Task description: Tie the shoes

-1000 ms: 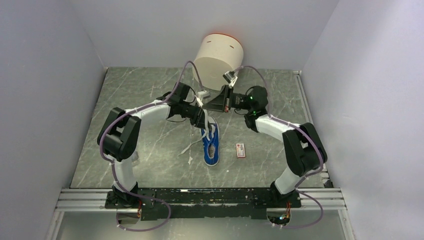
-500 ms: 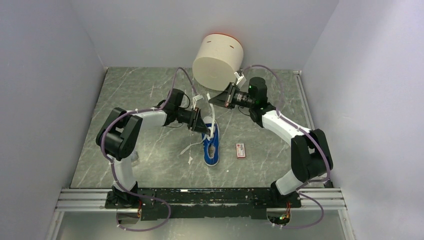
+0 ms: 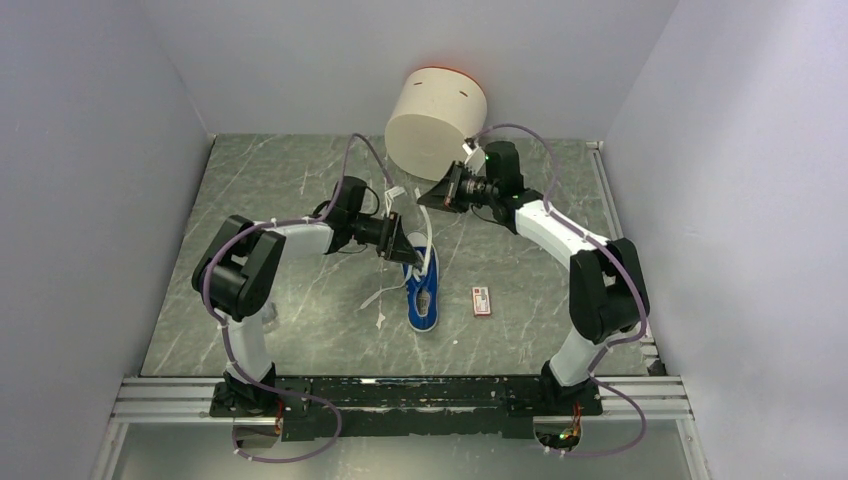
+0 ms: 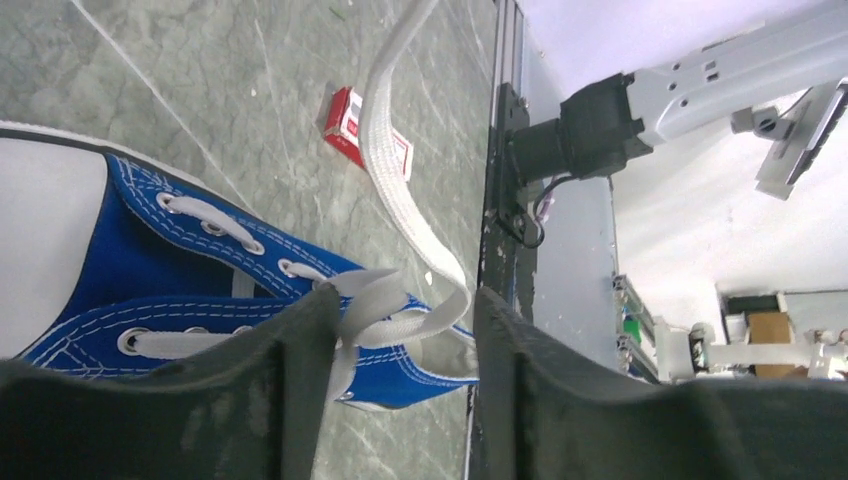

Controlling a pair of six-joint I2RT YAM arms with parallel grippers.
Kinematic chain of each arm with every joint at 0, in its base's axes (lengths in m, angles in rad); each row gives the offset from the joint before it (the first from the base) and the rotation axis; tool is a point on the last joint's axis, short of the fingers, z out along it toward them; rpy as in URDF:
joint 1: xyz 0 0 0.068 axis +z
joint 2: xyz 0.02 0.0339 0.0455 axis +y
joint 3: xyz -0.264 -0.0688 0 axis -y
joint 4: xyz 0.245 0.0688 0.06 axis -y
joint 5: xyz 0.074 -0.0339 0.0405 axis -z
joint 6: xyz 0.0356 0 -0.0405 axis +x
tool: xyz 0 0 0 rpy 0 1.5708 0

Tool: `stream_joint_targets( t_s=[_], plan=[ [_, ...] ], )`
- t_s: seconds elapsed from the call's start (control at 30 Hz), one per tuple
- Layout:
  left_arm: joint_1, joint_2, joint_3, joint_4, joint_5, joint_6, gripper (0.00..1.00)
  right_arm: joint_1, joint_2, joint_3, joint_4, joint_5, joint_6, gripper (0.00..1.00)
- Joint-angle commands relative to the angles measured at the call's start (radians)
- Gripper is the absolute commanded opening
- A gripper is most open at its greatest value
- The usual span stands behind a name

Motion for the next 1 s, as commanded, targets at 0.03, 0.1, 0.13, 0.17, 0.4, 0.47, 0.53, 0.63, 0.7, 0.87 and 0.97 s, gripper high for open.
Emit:
stream_joint_targets(
  t_s=[0.03, 0.1, 0.13, 0.17, 0.4, 0.47, 0.53, 0.63, 0.7, 0.87, 0.97],
  plan=[
    [-0.001, -0.012, -0.081, 0.405, 0.048, -0.277, 0.68, -0.002, 0.024, 0.089, -0.041, -0.017, 0.001, 0.00],
    [-0.008, -0.018, -0.088, 0.428, 0.039, -0.308, 0.70, 0.001, 0.010, 0.093, -0.026, -0.013, 0.028, 0.00],
    [-0.015, -0.024, -0.084, 0.397, 0.032, -0.277, 0.69, 0.002, 0.003, 0.087, -0.007, -0.012, 0.047, 0.00],
    [-0.024, -0.030, -0.072, 0.331, 0.019, -0.223, 0.69, 0.003, -0.006, 0.077, 0.010, -0.010, 0.071, 0.00],
    [-0.071, -0.056, -0.014, 0.053, -0.068, -0.049, 0.62, 0.006, -0.030, 0.050, 0.044, 0.024, 0.119, 0.00],
    [-0.071, -0.062, -0.014, 0.022, -0.091, -0.027, 0.55, 0.005, -0.034, 0.059, 0.032, 0.043, 0.114, 0.00],
    [-0.071, -0.057, -0.005, -0.020, -0.103, 0.000, 0.47, 0.005, -0.033, 0.069, 0.018, 0.061, 0.103, 0.00],
    [-0.070, -0.035, 0.018, -0.078, -0.102, 0.038, 0.33, 0.005, -0.019, 0.071, -0.010, 0.059, 0.048, 0.00],
    [-0.070, -0.026, 0.035, -0.115, -0.103, 0.063, 0.26, 0.002, -0.016, 0.052, -0.033, 0.076, -0.030, 0.00],
    [-0.065, -0.034, 0.074, -0.205, -0.110, 0.120, 0.12, -0.018, 0.039, 0.039, -0.123, 0.011, -0.205, 0.00],
    [-0.065, -0.037, 0.084, -0.233, -0.113, 0.123, 0.10, -0.013, 0.118, 0.073, -0.193, -0.102, -0.301, 0.00]
  ],
)
